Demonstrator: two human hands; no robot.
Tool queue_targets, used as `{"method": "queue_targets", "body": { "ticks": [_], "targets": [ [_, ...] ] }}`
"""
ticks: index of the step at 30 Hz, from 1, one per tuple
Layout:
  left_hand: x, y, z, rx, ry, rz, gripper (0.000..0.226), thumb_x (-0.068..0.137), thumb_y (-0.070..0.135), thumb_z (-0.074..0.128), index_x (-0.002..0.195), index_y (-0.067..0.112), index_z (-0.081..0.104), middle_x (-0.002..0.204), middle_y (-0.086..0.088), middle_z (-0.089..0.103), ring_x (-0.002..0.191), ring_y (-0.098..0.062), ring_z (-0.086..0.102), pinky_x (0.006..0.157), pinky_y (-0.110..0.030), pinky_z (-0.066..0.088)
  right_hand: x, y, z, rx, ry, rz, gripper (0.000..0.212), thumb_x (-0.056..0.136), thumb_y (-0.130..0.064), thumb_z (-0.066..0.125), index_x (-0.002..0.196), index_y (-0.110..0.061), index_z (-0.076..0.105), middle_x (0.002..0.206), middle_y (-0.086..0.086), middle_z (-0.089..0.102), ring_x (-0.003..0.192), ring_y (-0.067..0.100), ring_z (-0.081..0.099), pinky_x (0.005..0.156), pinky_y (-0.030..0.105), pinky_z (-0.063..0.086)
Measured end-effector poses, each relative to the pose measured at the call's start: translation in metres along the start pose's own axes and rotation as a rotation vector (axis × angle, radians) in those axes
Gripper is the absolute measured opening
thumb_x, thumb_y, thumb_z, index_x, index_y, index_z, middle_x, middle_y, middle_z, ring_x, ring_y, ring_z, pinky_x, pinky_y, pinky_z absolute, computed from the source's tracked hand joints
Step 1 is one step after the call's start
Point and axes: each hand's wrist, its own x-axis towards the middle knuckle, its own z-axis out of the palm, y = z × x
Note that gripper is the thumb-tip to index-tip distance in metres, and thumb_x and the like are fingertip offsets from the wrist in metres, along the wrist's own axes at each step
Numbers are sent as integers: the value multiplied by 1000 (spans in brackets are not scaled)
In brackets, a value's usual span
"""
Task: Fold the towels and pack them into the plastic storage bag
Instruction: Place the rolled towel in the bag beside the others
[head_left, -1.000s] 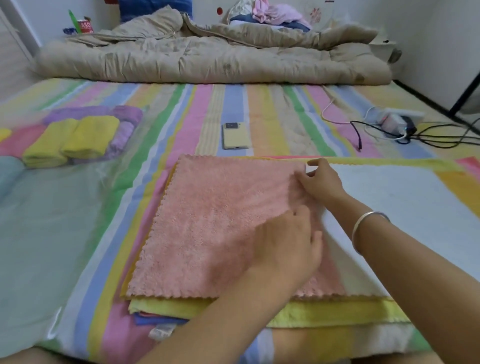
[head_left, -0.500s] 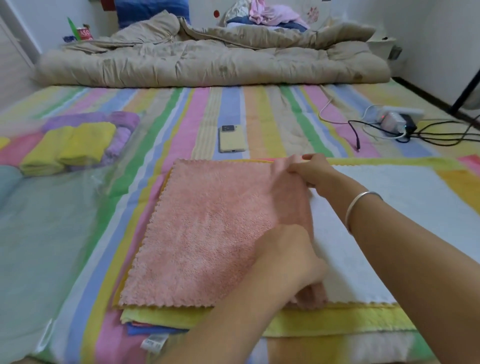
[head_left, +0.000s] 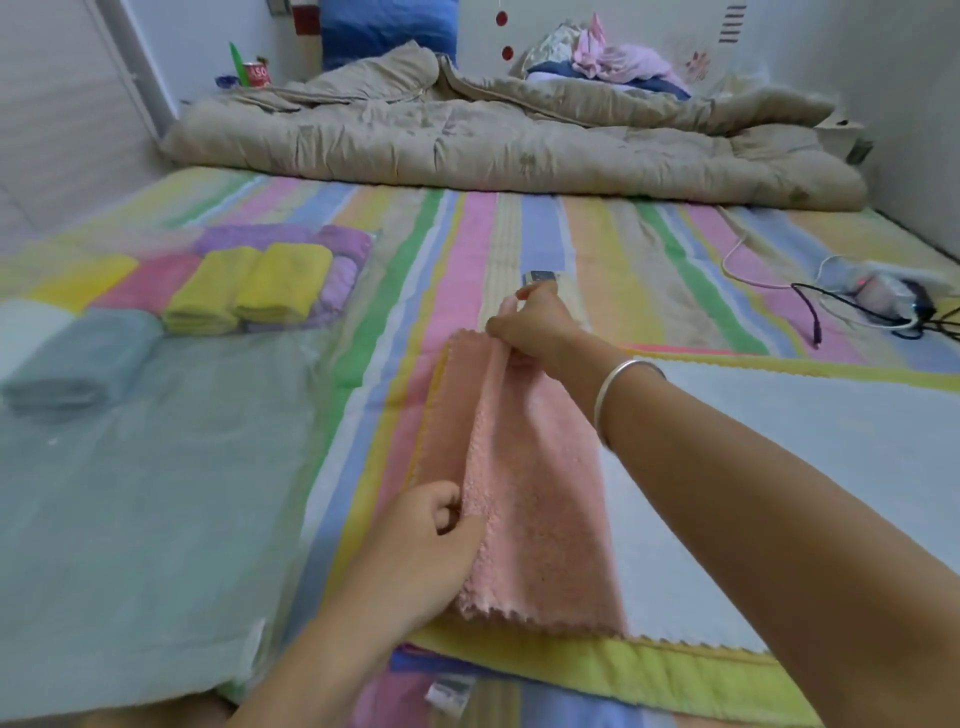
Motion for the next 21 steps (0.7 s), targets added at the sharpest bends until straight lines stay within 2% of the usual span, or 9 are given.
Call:
{"method": "queue_targets", "body": {
  "ticks": [4,6,8,10,12,14,17,19,21],
  "targets": [
    [9,-25,-10,-21,72,-103,32,85,35,51,88,5,63,65,-15,58,59,-20,48,63,-33,36,9,1,38,-94,-2,17,65,77,-31,72,125,-6,37,113,13,62,101,33,64,87,46,54],
    [15,-30,-13,-42,87,-142,32,87,36,50,74,8,58,63,-12,58,62,-25,54,64,-35,42,10,3,46,-127,19,14,58,79,-34,69,121,-8,38,107,12,64,95,33,66,84,47,55],
    [17,-27,-16,-26,111,-159,43,96,40,49,62,14,44,55,1,45,60,-19,47,59,-33,35,9,3,50,-134,39,-3,51,83,-35,65,118,-11,38,100,11,65,85,32,68,80,46,56],
    [17,-25,-17,13,137,-125,46,94,50,50,61,19,41,54,6,41,58,-16,45,53,-30,31,5,3,50,-74,15,-9,44,85,-36,63,116,-17,37,88,9,67,72,29,68,75,45,58],
    [17,-27,-15,88,170,-75,39,91,43,56,64,18,43,56,5,42,57,-17,45,53,-32,31,-1,2,47,26,-5,-32,40,87,-33,62,117,-19,40,84,4,67,70,26,69,74,46,59],
    [18,-36,-12,137,218,-73,33,90,31,56,66,17,40,57,3,40,62,-26,49,56,-36,29,-9,6,41,3,36,-134,34,89,-28,58,121,-21,49,91,-4,64,80,22,68,79,43,57],
    [17,-41,-12,208,284,-73,25,91,31,55,73,18,43,63,2,44,82,-33,59,61,-36,35,-30,21,25,-248,90,-369,31,93,-27,52,124,-25,54,111,-8,63,105,13,59,92,32,47],
    [15,-39,-12,321,306,-69,15,92,36,53,94,22,48,80,2,57,91,-29,61,69,-35,43,-45,40,18,-493,71,-581,43,94,-38,40,132,-22,52,131,-1,57,124,21,48,103,32,33],
    [12,-32,-10,562,382,-30,30,91,35,53,117,22,43,107,0,59,102,-25,59,77,-35,45,-60,61,15,-749,-35,-657,68,90,-55,18,144,-22,41,150,2,40,142,26,28,116,38,16]
  ]
}}
